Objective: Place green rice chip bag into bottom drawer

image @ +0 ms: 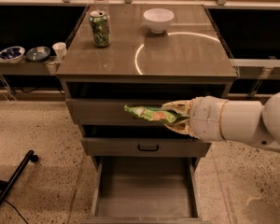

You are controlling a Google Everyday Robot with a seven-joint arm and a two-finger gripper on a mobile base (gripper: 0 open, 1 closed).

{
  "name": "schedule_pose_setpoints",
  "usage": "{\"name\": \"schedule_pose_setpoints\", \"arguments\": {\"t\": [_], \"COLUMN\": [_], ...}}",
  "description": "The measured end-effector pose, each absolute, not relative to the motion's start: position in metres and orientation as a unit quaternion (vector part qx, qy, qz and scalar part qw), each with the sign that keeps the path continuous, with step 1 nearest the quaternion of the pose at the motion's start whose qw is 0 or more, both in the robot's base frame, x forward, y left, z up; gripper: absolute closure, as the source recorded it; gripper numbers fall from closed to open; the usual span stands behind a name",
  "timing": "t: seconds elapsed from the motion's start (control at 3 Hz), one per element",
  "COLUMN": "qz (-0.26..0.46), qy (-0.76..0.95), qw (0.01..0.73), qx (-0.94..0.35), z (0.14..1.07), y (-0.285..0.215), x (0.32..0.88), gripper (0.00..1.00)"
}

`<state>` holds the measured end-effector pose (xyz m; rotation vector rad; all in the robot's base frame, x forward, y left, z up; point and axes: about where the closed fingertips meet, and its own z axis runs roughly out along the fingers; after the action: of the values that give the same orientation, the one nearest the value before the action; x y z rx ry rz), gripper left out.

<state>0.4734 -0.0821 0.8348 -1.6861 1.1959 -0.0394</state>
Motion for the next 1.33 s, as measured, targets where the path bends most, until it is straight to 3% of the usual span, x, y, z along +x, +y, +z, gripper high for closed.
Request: {"name": "schedule_pose_setpoints", "arguments": {"t": [0.33, 0.67, 1.33], "qz": [0.015, 0.118, 0.235], "qy": [0.535, 0.607, 0.663], "qw": [0.495, 0.459, 0.438], "qx": [-0.684, -0.638, -0.56], "z": [0.768, 0.609, 0.419], "y": [-0.096, -0.111, -0.103], "x": [0.489, 0.489, 0.49], "gripper": [1.0, 1.0, 1.0]}}
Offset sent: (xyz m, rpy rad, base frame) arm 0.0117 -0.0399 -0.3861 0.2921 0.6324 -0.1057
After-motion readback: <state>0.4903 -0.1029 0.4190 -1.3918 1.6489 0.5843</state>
